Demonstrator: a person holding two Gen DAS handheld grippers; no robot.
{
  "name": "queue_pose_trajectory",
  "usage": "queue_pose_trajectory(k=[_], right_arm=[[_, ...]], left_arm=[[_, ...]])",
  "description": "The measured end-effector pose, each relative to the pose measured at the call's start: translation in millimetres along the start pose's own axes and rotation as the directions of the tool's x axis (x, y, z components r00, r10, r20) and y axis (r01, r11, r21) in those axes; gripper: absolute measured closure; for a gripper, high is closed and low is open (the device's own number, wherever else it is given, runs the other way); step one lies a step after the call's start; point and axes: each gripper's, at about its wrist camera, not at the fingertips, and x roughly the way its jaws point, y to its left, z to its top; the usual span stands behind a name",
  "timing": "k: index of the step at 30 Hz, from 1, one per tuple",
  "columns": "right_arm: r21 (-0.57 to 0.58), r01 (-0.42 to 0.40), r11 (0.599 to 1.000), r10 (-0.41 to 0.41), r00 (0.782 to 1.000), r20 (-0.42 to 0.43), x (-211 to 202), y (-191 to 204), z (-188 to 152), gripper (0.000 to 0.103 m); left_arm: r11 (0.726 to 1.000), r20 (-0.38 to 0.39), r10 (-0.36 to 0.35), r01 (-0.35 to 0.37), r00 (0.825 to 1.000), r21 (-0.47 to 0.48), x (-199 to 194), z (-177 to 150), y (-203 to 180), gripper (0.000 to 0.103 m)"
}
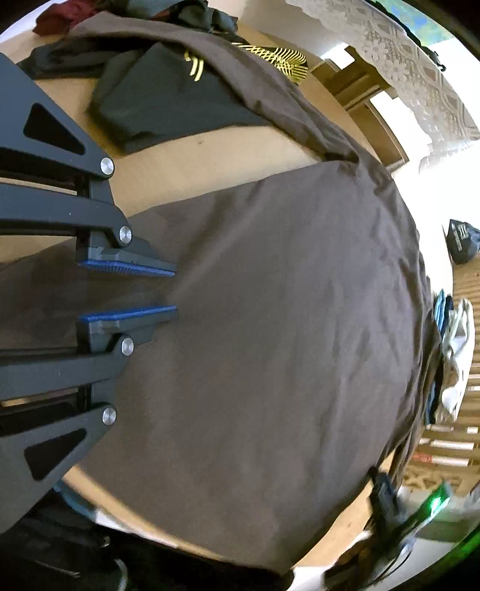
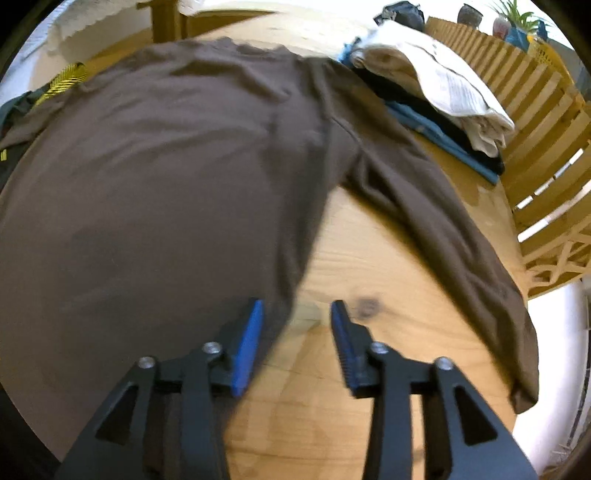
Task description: Fold clothes
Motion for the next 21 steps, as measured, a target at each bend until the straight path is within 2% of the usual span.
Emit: queue_pose_trajectory(k=[2, 4, 6, 9, 12, 14, 18, 21], right_arm=[[0.002, -0.018, 1.0, 0.018, 1.0, -0.018, -6.4, -3.6, 8.7, 0.06], [0.002, -0.038, 0.999, 0.038, 0.999, -0.024, -14.2, -5.6, 19.3, 0.06], [0.033, -0.084, 0.996, 0.082, 0.995, 0.057, -27.2, -8.0, 44.7, 0.06], [0.084, -0.156, 0.984, 0.14, 0.974, 0.18, -28.8, -5.1, 102.8, 0.06], [0.116, -0.194, 0.974, 0.163, 0.959, 0.233, -4.4, 2.9, 169.5, 0.062], [0.13, -0.209, 0.969, 0.175, 0.956, 0.234, 17.6, 10.4, 204.1, 0.073], [0.159, -0.241, 0.957, 0.209, 0.958, 0.195, 65.1, 24.6, 252.1, 0.087], [0.153, -0.228, 0.962, 0.202, 0.965, 0.169, 97.9, 33.7, 277.3, 0.089]], left_arm=[[1.0, -0.012, -0.011, 0.011, 1.0, -0.003, -6.0, -7.4, -2.6, 0.086], [1.0, -0.027, -0.008, 0.008, 1.0, -0.004, -16.4, 0.0, 8.6, 0.084], [1.0, -0.006, 0.013, -0.013, 1.0, 0.003, -12.5, 27.6, 22.6, 0.083], [0.999, 0.029, 0.033, -0.034, 0.999, 0.004, 11.5, 81.1, 44.5, 0.074], [0.998, 0.064, 0.054, -0.055, 0.996, 0.005, 35.5, 134.5, 66.4, 0.073], [0.998, 0.087, 0.068, -0.069, 0.994, 0.006, 51.5, 170.2, 81.0, 0.073], [0.995, 0.133, 0.094, -0.095, 0.987, 0.004, 83.6, 241.0, 110.2, 0.074], [0.997, 0.094, 0.04, -0.034, 0.995, -0.074, 115.6, 248.8, 136.9, 0.074]])
